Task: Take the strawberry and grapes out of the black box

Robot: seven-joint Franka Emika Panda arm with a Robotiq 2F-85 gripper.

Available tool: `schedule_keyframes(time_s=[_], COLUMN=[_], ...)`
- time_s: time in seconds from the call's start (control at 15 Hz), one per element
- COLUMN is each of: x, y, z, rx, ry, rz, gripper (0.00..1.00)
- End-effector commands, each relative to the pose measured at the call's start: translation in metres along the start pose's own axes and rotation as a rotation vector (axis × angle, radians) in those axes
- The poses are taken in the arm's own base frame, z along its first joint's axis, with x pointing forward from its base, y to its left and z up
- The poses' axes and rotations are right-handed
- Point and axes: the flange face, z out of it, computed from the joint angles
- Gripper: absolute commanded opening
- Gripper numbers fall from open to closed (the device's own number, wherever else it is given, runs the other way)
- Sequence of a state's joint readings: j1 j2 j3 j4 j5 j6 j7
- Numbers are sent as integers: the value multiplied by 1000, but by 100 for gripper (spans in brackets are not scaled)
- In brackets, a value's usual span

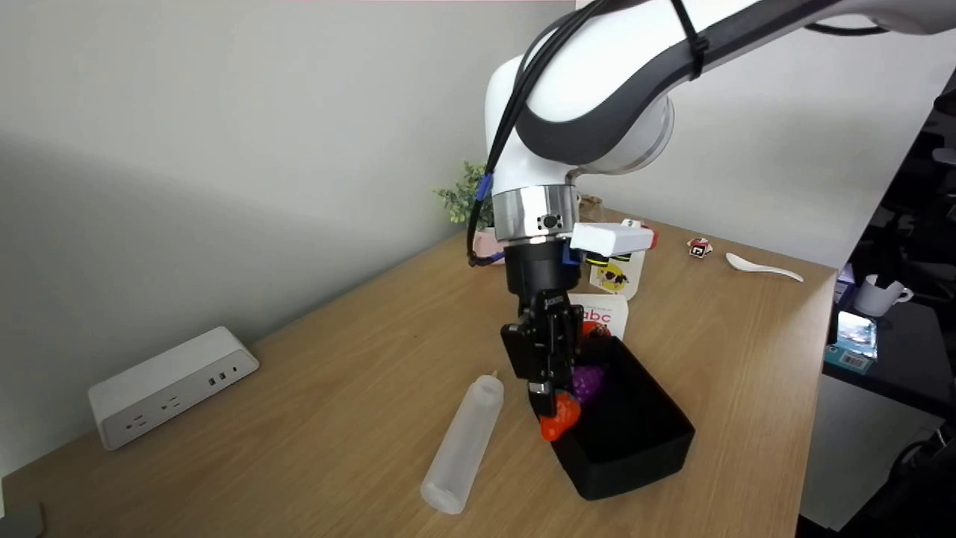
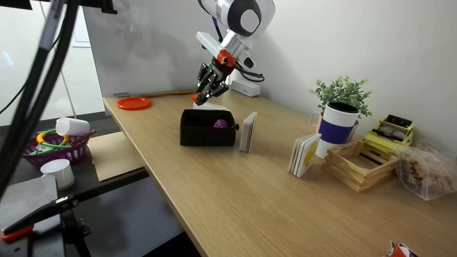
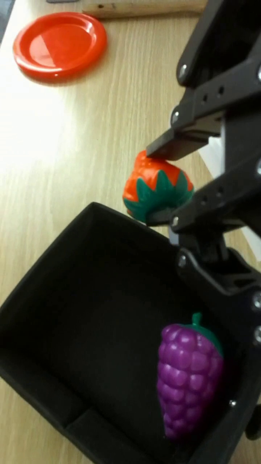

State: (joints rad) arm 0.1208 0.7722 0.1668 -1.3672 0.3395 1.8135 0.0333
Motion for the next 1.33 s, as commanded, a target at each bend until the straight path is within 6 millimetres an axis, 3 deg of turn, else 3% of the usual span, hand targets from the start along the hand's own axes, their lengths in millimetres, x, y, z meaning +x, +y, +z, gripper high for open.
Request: schedule_keyframes(time_s=[0.0,0.33,0.6,0.93,1.27], x=[1,1,3,2,-5], y=[-2,-8,-15,-32,-61], z=[16,38,43,38,27], rx=[-10,-49,-80,-132,-205], ry=[-104,-204,-242,-231,-178], rz=[-19,-18,-27,-41,-81], gripper=[15,15,15,15,15])
